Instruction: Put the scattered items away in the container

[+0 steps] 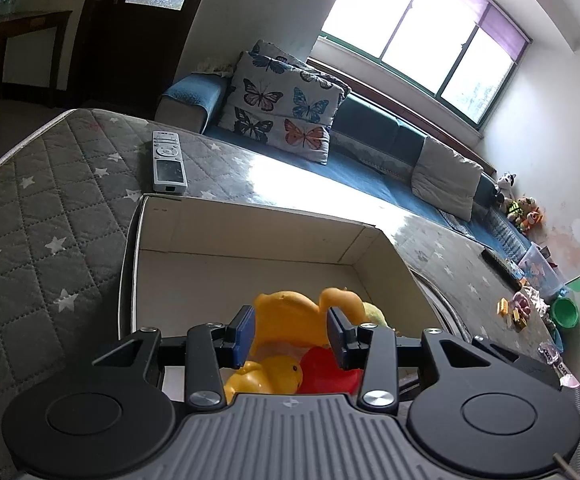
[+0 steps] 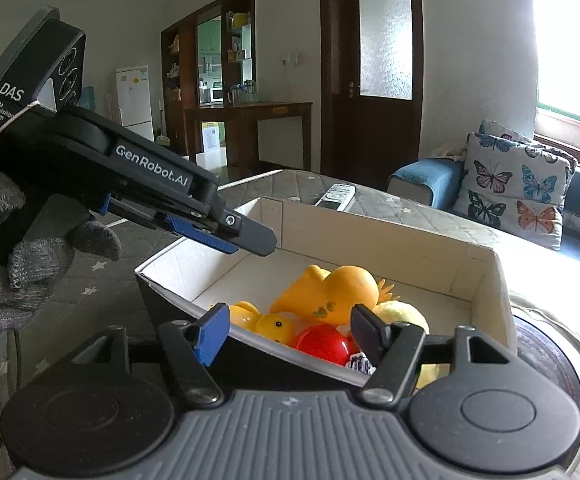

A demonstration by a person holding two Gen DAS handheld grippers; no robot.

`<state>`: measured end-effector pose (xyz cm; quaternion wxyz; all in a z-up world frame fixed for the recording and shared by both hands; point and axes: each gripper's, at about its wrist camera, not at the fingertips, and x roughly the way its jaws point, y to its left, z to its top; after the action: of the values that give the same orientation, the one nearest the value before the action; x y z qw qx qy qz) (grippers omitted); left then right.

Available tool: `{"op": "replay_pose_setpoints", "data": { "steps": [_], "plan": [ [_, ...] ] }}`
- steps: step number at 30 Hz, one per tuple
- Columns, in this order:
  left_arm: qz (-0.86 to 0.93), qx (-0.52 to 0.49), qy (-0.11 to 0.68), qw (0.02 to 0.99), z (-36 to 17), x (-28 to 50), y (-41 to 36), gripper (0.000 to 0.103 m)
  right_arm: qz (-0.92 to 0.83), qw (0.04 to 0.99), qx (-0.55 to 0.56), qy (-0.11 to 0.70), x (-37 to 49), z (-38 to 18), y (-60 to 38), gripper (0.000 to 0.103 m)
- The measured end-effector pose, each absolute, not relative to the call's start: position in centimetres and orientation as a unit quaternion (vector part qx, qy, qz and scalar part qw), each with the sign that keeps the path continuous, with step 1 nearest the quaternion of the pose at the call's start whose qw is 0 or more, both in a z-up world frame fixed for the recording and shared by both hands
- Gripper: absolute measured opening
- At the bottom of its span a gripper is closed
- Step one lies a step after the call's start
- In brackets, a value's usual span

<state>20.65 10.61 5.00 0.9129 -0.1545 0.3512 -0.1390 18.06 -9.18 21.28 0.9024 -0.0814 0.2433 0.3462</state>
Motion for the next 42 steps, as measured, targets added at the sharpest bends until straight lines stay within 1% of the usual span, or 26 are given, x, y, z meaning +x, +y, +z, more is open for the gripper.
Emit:
{"op": "replay_pose_setpoints", "data": {
  "steps": [2, 3, 6, 12, 14, 16, 17, 22, 23, 24, 25, 35, 42],
  "plan": [
    [-0.138, -0.154, 0.353, 0.913, 5.0, 20.3, 10.5, 0.042, 0.345, 0.903, -0.082, 0.242, 17.6, 21.5, -9.4, 0.071],
    [-0.138, -0.153, 0.353, 0.913, 5.0, 20.1, 10.4, 0.042, 0.345, 0.904, -0.082, 0.241, 17.4, 21.5, -9.4, 0.075],
    [-0.137, -0.151, 0.355, 0.912, 5.0, 19.4, 10.1, 0.042, 0.341, 0.905, -0.083, 0.24, 16.7, 21.6, -9.7, 0.076],
    [-0.136, -0.141, 0.358, 0.913, 5.0, 17.6, 9.3, 0.042, 0.33, 0.909, -0.072, 0.244, 15.4, 21.6, -10.4, 0.085],
    [-0.134, -0.136, 0.359, 0.914, 5.0, 17.0, 9.0, 0.042, 0.324, 0.911, -0.066, 0.247, 15.0, 21.6, -10.8, 0.086],
    [-0.13, -0.13, 0.361, 0.914, 4.9, 16.4, 8.7, 0.042, 0.319, 0.912, -0.061, 0.25, 14.7, 21.5, -11.1, 0.092],
    [-0.127, -0.127, 0.362, 0.915, 4.9, 16.1, 8.5, 0.042, 0.316, 0.913, -0.059, 0.252, 14.4, 21.4, -11.2, 0.094],
    [-0.114, -0.117, 0.366, 0.916, 4.6, 14.7, 7.9, 0.042, 0.3, 0.916, -0.053, 0.259, 13.4, 21.0, -12.0, 0.096],
    [-0.111, -0.117, 0.368, 0.916, 4.5, 14.5, 7.8, 0.042, 0.297, 0.917, -0.051, 0.261, 13.2, 20.9, -12.2, 0.097],
    [-0.107, -0.116, 0.37, 0.916, 4.3, 14.3, 7.7, 0.042, 0.293, 0.918, -0.049, 0.263, 13.0, 20.7, -12.4, 0.102],
    [-0.103, -0.114, 0.373, 0.915, 4.2, 14.2, 7.6, 0.042, 0.29, 0.919, -0.047, 0.264, 12.8, 20.6, -12.6, 0.103],
    [-0.08, -0.11, 0.375, 0.917, 3.0, 12.1, 6.6, 0.042, 0.244, 0.927, -0.014, 0.286, 11.6, 19.4, -14.1, 0.103],
    [-0.055, -0.099, 0.383, 0.917, 2.4, 10.9, 6.0, 0.042, 0.215, 0.931, -0.02, 0.294, 10.5, 18.8, -14.3, 0.103]
  ]
}}
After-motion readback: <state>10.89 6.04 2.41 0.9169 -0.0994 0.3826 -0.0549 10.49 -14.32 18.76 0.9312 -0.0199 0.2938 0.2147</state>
